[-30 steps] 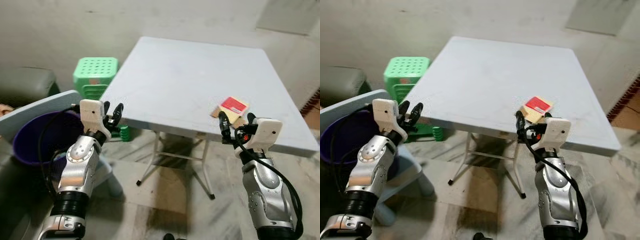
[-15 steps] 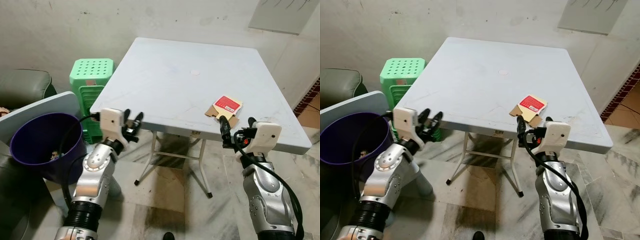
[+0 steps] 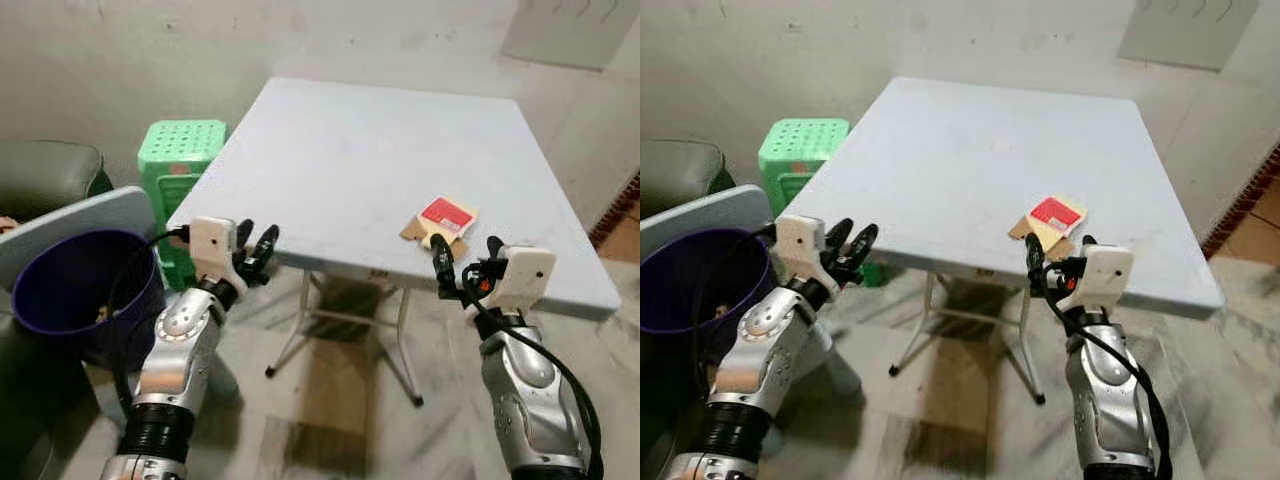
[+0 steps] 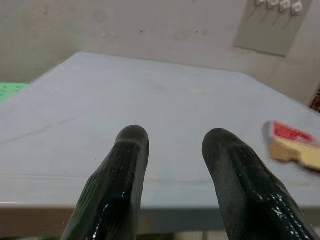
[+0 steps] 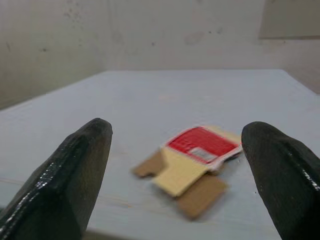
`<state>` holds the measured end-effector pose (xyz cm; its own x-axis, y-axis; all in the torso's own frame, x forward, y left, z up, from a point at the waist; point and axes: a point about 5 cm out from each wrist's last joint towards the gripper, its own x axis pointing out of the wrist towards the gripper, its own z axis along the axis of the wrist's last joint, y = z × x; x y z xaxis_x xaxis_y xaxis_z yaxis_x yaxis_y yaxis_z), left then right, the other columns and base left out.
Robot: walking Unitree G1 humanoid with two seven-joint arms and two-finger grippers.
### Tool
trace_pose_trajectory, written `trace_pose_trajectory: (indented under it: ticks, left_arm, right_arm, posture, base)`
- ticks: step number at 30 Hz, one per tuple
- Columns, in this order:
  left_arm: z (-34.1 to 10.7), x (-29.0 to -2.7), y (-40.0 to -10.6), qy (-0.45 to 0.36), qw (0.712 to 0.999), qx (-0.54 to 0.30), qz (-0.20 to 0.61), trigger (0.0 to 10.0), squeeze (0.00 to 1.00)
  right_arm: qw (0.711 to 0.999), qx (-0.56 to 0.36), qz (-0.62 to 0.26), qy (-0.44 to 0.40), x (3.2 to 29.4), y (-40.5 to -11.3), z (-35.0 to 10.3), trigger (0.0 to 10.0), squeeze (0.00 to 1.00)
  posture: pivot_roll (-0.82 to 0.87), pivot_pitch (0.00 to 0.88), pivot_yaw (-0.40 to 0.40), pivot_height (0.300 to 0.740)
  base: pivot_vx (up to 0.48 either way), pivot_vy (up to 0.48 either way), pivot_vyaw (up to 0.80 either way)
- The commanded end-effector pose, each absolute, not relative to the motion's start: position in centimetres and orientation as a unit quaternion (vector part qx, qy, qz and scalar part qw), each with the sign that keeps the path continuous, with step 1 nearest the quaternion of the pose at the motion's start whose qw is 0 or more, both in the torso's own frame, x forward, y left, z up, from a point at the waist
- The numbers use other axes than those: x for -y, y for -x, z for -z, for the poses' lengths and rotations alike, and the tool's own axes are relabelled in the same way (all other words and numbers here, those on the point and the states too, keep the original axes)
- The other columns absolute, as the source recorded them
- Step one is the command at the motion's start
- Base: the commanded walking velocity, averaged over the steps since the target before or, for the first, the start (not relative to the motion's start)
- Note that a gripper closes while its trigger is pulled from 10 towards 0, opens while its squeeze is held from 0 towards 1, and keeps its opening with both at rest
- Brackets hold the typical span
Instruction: Picking trash to rubbish bin
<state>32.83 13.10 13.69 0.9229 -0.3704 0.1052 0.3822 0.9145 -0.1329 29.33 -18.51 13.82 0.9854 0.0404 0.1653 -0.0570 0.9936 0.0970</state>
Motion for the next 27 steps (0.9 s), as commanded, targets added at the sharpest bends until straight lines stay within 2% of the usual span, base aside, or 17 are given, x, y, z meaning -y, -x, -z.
trace_pose_trajectory:
  ticks: [1,6,27]
  left_arm:
    - [-14.07,-12.86,-32.9,0.073,0.977,0.041,0.197,10.0,0.0]
    - [-13.66,-12.88,-33.47,0.063,0.985,0.016,0.163,10.0,0.0]
    - [-13.63,-12.99,-33.6,0.075,0.983,0.003,0.169,10.0,0.0]
  right_arm:
    - [0.995,0.085,-0.03,-0.054,18.37,-29.23,-14.04,10.0,0.0]
    - [0.995,0.082,-0.037,-0.054,18.21,-29.26,-13.99,10.0,0.0]
    - [0.995,0.063,-0.055,-0.056,17.67,-29.05,-13.64,10.0,0.0]
  posture:
    - [-0.07,0.074,-0.039,0.74]
    - [-0.06,0.068,-0.04,0.74]
    - [-0.07,0.065,-0.037,0.74]
  base:
    - [0.0,0.0,0.0]
    - [0.0,0.0,0.0]
    - [0.0,0.0,0.0]
